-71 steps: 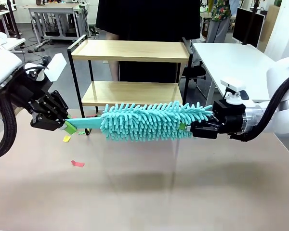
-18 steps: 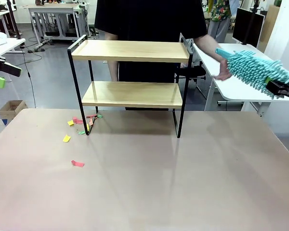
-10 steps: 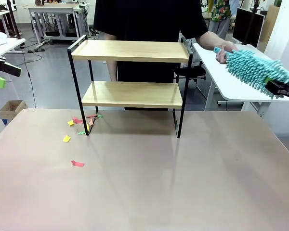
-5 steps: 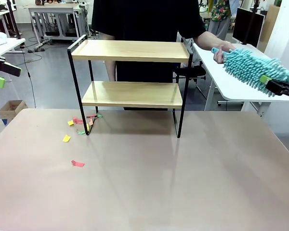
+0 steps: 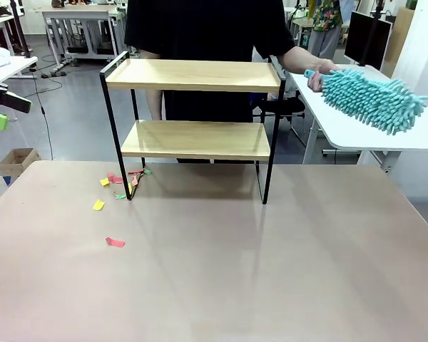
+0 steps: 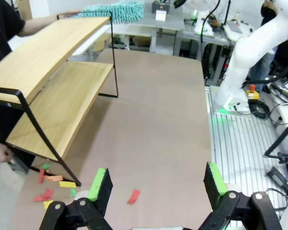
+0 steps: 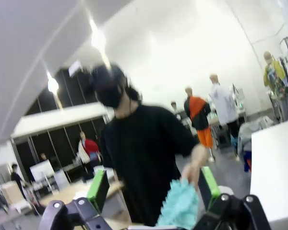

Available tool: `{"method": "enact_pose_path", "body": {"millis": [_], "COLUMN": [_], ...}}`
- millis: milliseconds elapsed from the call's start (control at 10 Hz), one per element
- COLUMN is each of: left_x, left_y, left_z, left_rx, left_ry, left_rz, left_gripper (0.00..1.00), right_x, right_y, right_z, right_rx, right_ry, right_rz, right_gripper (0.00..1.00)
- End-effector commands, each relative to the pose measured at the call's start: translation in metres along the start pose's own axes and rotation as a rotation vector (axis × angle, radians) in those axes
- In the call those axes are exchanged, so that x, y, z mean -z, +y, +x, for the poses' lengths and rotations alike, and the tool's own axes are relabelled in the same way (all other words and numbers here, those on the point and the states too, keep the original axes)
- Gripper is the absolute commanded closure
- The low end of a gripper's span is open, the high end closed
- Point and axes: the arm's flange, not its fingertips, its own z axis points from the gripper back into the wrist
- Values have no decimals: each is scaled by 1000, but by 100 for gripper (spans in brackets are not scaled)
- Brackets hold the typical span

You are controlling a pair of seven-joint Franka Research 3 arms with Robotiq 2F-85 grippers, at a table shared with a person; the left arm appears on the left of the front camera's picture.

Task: Clean the shelf.
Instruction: Hand the Duster back to the human.

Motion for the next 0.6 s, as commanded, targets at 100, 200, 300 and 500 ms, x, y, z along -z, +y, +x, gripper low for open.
{"method": "enact_pose_path", "body": {"millis": [100,200,300,500], "left_x": [0,0,0,0], "left_y": [0,0,0,0], "left_z": [2,2,2,2], "left_rx": [10,10,10,10], "left_ry": [-19,-19,-19,-19], "left_rz": [-3,-3,-3,-3], "left_gripper": [0,0,0,0], "right_x": [-28,-34,-35,-35], "right_y": [-18,-27,-31,-14], "right_z": [59,65,61,69], "right_rx": [214,237,216,179], "right_ry": [-150,-171,-168,-158], "right_rz": [17,2,-7,2], "right_gripper": [0,0,0,0]}}
